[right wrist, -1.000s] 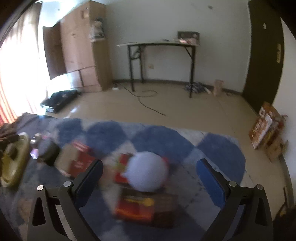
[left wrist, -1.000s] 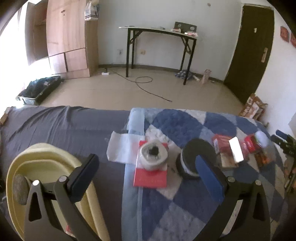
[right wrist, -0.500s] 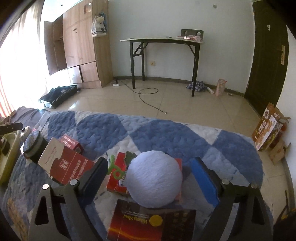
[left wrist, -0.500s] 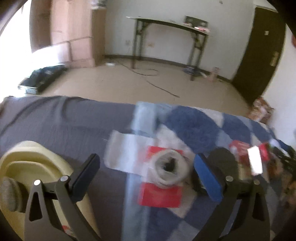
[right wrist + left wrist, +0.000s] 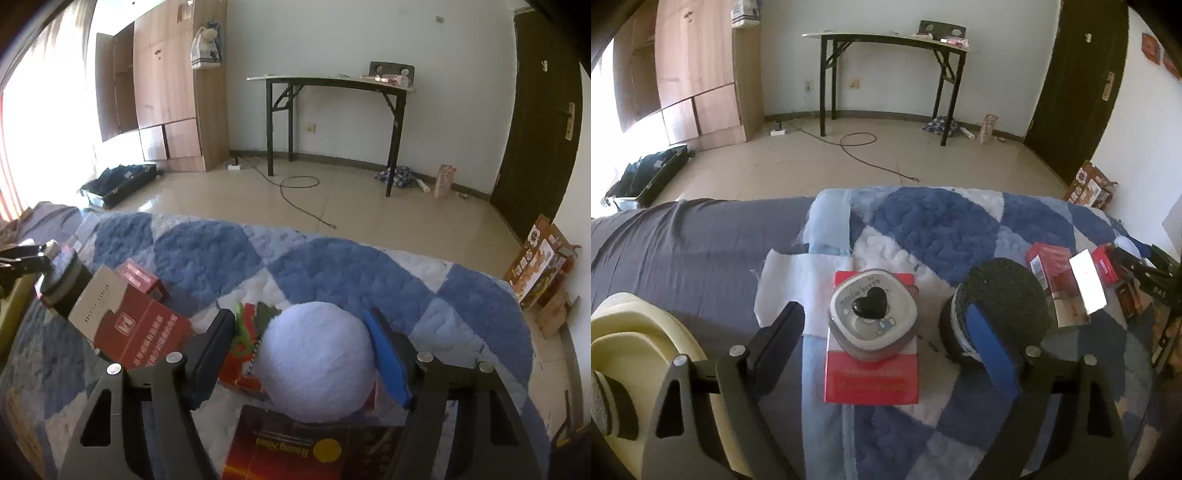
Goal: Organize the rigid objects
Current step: 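Grasp the white timer with the left gripper while the right gripper grasps the white ball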
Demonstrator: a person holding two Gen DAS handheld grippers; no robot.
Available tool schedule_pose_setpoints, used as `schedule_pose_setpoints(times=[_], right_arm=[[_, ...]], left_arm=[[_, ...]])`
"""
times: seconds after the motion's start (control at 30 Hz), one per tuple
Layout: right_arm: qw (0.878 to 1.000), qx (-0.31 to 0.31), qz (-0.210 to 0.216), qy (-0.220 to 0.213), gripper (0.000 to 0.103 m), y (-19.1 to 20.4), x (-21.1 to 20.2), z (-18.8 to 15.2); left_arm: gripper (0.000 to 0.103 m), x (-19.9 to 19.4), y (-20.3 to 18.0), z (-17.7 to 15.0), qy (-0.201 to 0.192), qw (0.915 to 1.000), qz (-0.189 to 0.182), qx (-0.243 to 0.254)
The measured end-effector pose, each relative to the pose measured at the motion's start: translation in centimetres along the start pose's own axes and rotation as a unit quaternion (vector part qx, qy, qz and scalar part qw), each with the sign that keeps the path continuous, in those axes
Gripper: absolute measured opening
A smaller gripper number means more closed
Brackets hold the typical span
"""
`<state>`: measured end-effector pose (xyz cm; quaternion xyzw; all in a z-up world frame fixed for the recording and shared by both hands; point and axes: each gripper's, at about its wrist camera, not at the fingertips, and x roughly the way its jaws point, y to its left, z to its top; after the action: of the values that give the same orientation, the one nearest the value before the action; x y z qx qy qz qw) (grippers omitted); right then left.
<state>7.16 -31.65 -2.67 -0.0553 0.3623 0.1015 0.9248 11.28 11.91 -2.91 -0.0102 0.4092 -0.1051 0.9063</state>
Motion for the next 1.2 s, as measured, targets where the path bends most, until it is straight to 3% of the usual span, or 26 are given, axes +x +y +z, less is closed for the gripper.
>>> schedule_pose_setpoints(times=[0.07, 0.17, 0.5, 0.83, 1.2], right_arm=[[1.000, -0.002, -0.004, -0.002, 0.061, -0.2, 0.1, -0.1], [1.000, 0.007, 0.002, -0.007, 0.058, -0.6, 0.0, -0.1], [1.000, -0.015, 0.003, -0.015, 0.056, 0.1, -0.1, -0.5], [1.000, -0.010, 0.014, -0.025, 0.054, -0.1, -0.2, -0.6], [0.999, -0.003, 0.027, -0.046, 0.054, -0.3, -1.5, -0.3]], left_arm=[[0.080, 0.1, 0.0, 0.0, -0.003, 1.0000, -0.006, 0.001], [0.053, 0.0, 0.5, 0.4, -0.002, 0.9999, -0.008, -0.008], [0.057, -0.1, -0.1, -0.1, -0.003, 0.9999, -0.004, 0.015], [0.053, 0.1, 1.1, 0.3, -0.001, 0.9997, -0.017, -0.016], [0.053, -4.6, 1.0, 0.4, -0.041, 0.9982, -0.042, -0.012]])
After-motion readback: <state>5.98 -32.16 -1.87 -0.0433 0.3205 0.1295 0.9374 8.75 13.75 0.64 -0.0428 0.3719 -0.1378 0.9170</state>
